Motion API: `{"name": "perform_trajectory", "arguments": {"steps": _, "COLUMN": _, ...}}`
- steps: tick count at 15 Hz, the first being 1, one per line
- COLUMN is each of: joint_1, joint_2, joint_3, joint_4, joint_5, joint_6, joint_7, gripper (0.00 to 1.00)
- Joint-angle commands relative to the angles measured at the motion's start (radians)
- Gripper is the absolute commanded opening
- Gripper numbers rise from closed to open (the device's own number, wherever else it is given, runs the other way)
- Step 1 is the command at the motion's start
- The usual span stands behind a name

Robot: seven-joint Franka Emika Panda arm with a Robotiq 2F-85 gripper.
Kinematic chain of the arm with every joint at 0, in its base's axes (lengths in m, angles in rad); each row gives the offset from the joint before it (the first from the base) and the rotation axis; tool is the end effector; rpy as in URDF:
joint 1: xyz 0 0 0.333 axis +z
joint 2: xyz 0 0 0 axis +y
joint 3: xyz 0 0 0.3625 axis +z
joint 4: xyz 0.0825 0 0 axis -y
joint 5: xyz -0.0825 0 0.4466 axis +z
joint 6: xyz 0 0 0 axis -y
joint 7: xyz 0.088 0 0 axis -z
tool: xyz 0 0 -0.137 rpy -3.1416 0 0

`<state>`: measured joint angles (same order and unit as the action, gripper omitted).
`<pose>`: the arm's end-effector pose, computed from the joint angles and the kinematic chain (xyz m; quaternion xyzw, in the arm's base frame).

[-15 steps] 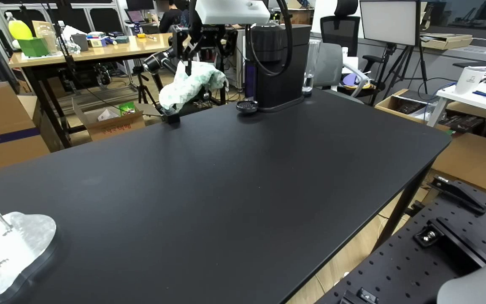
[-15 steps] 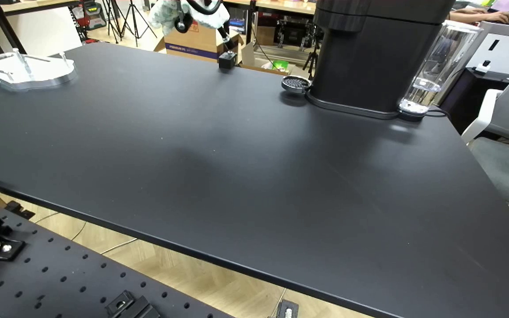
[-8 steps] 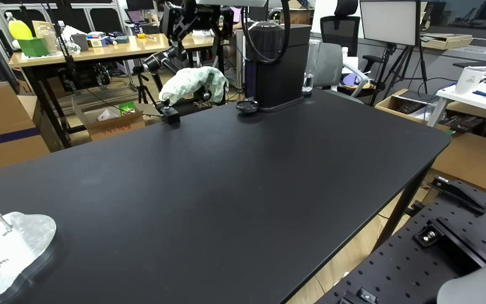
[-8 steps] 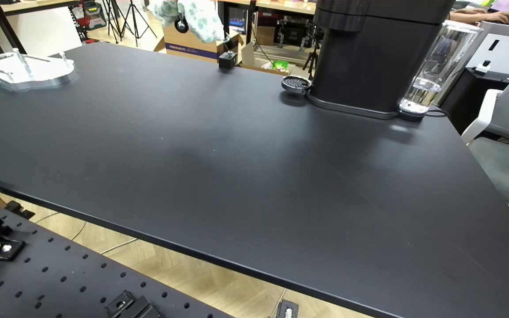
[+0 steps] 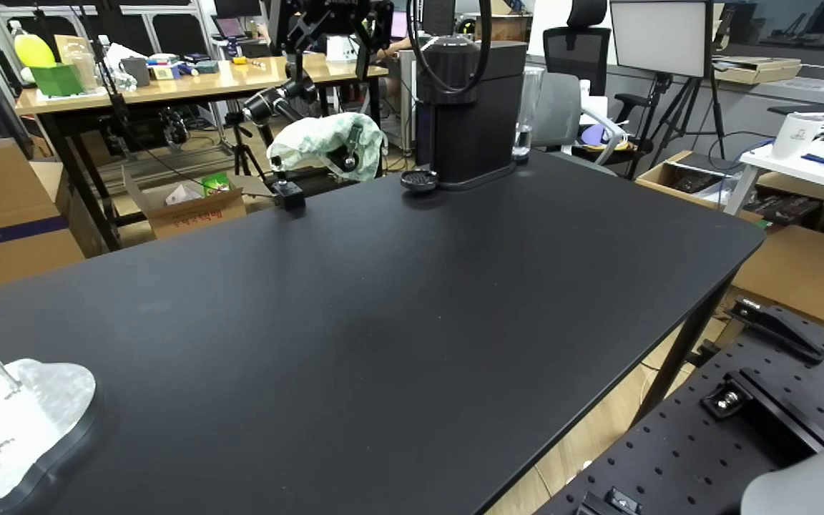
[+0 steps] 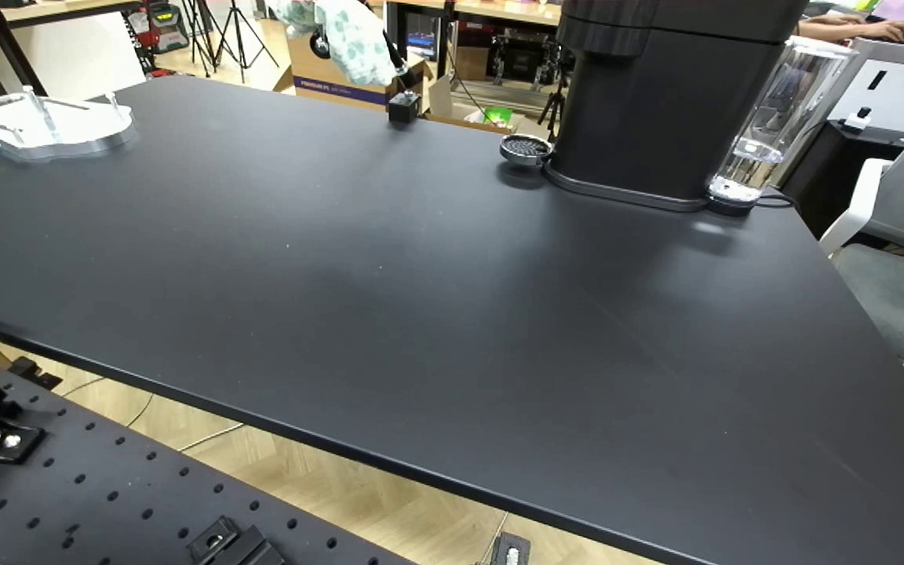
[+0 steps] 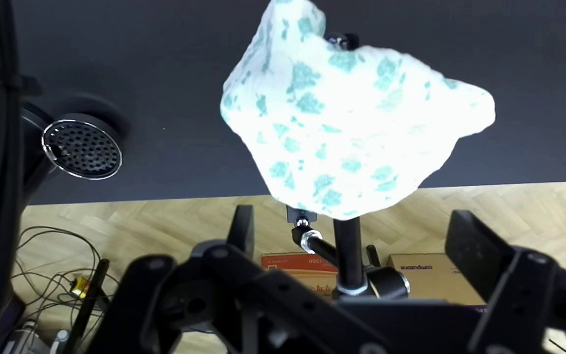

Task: Hang the cloth on the stand

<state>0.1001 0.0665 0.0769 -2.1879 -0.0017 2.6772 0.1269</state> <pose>0.6313 0.1126 0.3824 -0.9774 -0.0245 -0.2072 0.0337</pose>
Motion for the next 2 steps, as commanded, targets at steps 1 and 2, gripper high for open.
{"name": "perform_trajectory", "arguments": {"steps": 1, "joint_1": -0.003, "joint_2": 0.001, "joint_3": 0.002, "joint_4": 0.001, "joint_5": 0.002, "joint_6": -0.002, "joint_7": -0.003, "gripper": 1.0}}
{"name": "perform_trajectory", "arguments": {"steps": 2, "joint_1": -0.003, "joint_2": 0.001, "joint_3": 0.002, "joint_4": 0.001, "joint_5": 0.002, "joint_6": -0.002, "joint_7": -0.003, "gripper": 1.0}}
